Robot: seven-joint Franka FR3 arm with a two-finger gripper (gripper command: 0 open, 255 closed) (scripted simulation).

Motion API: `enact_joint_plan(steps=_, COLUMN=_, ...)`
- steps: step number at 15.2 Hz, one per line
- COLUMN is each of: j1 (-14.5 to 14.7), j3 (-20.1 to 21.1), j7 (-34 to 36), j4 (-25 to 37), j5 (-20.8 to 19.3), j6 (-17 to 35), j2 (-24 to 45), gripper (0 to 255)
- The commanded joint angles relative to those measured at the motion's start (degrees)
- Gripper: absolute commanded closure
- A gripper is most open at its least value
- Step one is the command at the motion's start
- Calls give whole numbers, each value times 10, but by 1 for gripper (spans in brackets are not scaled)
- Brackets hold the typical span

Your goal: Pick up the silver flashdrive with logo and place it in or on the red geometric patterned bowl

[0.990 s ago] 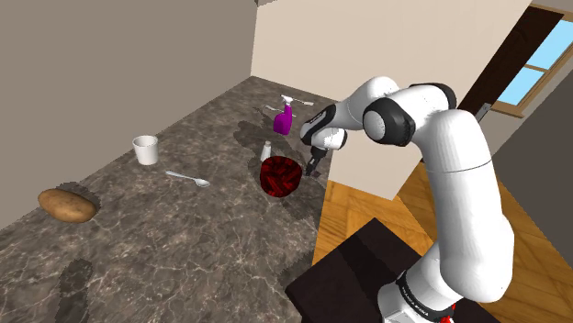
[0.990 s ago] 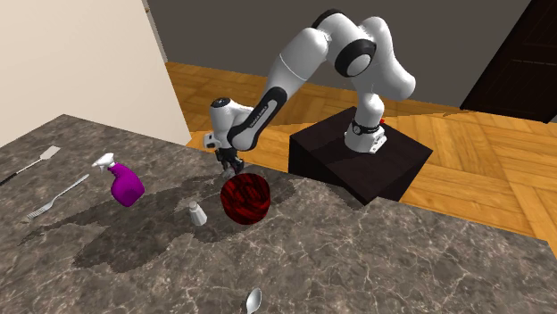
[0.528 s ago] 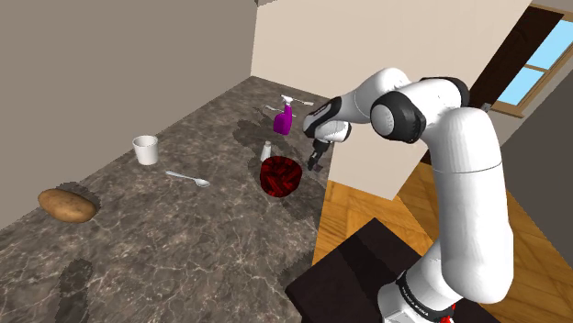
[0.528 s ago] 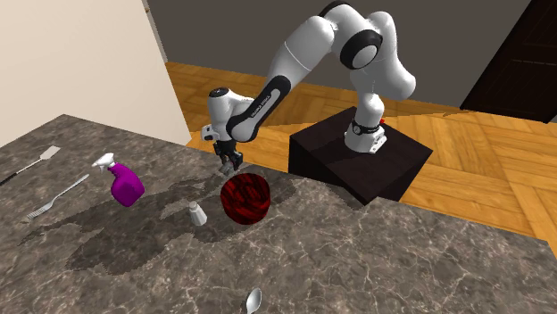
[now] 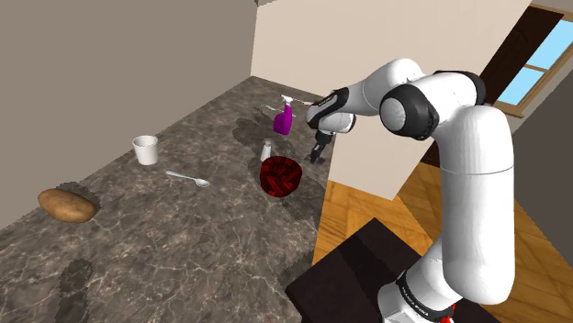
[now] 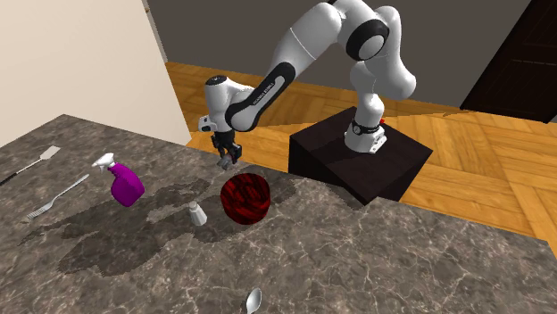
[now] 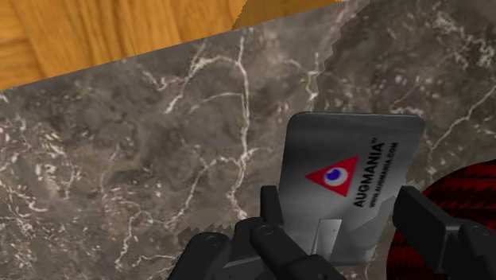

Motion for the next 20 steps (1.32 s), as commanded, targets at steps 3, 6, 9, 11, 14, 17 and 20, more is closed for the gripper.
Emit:
enact_joint_plan(steps=3, j1=9, j3=-12, j7=10, j4=1, j5=-16, j6=-21, j2=-21, gripper=255)
enact_joint_plan(steps=6, j1=15, j3=-21, j7=17, j4=3, j5=-27, j6=-36, j2=-37, gripper=255)
enact_joint_plan(steps=9, j1=21, j3=-29, j7=24, j4=6, j5=-38, j6=-52, j2=-51, gripper=255)
enact_joint_plan(steps=11, j1=24, j3=-34, j7=29, j4=8, j5=-46, j6=-63, j2=-61, gripper=255)
enact_joint_plan(steps=14, j1=50, j3=-34, j7=57, j4=-3, j5=-55, j6=-61, j2=-73, gripper=255)
enact_joint_plan(steps=17, j1=85, j3=-32, j7=99, j4=-15, j5=-65, j6=-57, j2=-84, gripper=255)
enact_joint_plan(steps=20, j1=119, j3=-28, j7=141, j4=-20, j5=-75, j6=-55, j2=-92, gripper=255)
